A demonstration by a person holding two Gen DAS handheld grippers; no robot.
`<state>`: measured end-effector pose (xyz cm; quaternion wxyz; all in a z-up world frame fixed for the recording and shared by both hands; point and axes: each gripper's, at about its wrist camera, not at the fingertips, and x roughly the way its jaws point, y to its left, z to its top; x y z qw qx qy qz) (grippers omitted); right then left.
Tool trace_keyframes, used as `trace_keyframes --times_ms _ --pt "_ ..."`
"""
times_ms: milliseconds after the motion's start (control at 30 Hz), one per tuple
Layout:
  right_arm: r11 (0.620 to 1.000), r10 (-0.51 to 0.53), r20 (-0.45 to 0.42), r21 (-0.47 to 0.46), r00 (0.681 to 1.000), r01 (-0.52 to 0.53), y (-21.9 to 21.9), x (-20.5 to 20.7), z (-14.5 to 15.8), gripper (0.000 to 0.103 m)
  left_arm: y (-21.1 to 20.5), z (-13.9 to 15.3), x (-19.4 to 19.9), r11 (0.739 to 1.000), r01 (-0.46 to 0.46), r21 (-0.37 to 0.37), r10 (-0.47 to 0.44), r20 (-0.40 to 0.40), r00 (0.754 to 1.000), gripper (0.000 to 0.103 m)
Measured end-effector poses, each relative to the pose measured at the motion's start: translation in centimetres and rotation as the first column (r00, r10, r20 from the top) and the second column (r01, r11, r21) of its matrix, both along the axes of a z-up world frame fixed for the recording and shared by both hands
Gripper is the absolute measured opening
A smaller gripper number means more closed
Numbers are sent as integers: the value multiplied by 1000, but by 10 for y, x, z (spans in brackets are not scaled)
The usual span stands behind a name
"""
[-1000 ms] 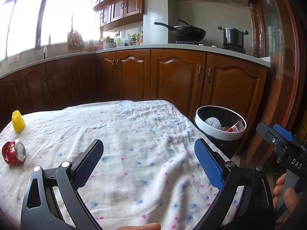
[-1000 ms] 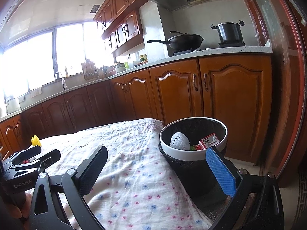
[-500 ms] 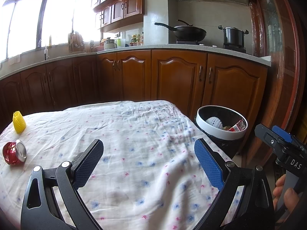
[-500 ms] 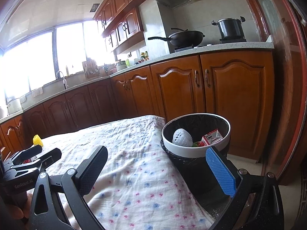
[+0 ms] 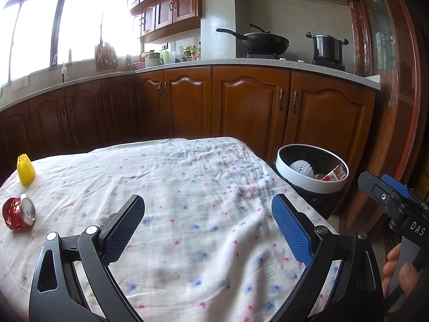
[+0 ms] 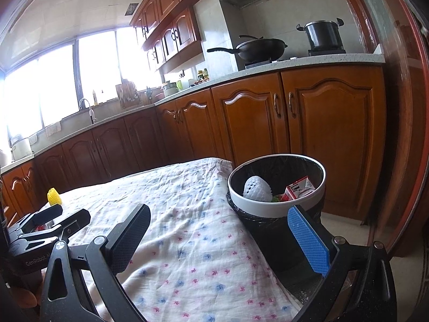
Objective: Collect trash
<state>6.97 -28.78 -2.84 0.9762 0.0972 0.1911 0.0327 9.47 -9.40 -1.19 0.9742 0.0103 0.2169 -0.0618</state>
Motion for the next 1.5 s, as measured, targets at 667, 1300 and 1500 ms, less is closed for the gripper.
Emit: trace_keyframes --times_ms 667,1300,1500 --pt "1000 12 -28 12 1000 -12 -1 10 -6 103 -2 -9 12 1000 -11 3 12 -27 1000 98" --pt "1000 5 -35 28 999 -4 -6 14 -10 103 -3 -12 15 1000 -7 4 8 -34 999 98" --pt "1000 -6 -45 26 999 7 -9 14 -9 103 -3 -14 18 1000 -1 -4 0 -38 999 98"
